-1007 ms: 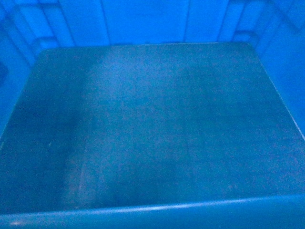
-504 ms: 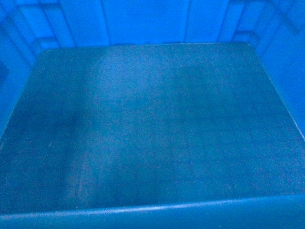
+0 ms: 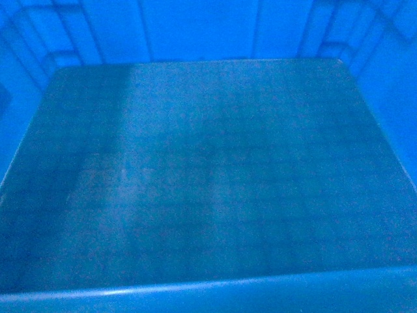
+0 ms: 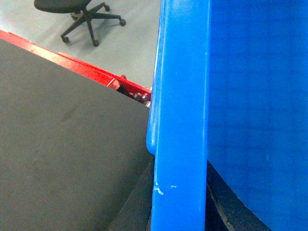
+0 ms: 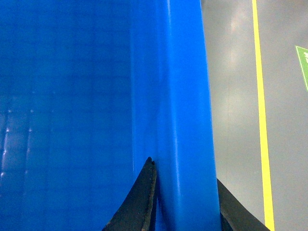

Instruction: Place box next to blue box on left shelf

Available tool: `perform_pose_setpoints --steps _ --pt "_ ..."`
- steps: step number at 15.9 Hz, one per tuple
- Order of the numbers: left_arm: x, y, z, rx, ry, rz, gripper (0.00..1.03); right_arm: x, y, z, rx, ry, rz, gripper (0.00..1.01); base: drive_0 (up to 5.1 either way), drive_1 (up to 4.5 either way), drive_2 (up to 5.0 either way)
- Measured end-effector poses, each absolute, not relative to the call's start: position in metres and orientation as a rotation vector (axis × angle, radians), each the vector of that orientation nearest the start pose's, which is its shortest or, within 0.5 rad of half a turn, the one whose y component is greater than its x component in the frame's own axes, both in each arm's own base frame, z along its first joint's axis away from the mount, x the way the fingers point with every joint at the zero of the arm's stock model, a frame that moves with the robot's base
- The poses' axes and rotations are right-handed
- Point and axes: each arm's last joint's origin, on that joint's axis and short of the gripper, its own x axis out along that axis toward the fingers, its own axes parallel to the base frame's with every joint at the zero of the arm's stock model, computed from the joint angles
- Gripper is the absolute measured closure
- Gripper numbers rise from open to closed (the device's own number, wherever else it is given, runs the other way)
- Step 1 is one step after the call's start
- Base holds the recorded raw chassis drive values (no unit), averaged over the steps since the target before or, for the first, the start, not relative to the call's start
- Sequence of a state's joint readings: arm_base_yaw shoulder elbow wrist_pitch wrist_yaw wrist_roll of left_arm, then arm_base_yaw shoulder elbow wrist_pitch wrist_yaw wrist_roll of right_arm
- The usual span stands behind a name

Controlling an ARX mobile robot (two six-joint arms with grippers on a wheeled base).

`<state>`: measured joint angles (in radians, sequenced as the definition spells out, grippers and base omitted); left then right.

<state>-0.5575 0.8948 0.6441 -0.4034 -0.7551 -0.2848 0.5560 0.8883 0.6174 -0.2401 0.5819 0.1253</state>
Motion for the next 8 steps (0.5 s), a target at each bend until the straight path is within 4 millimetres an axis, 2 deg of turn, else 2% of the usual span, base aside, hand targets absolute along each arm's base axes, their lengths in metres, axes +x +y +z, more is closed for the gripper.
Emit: perform_pose_setpoints --steps 8 --pt "0.1612 -0.0771 0.2528 0.122 0.483 0.261 0.89 0.1662 0.0846 0.2558 -0.154 0.426 -0.052 0.84 -1.7 -1.67 -1.7"
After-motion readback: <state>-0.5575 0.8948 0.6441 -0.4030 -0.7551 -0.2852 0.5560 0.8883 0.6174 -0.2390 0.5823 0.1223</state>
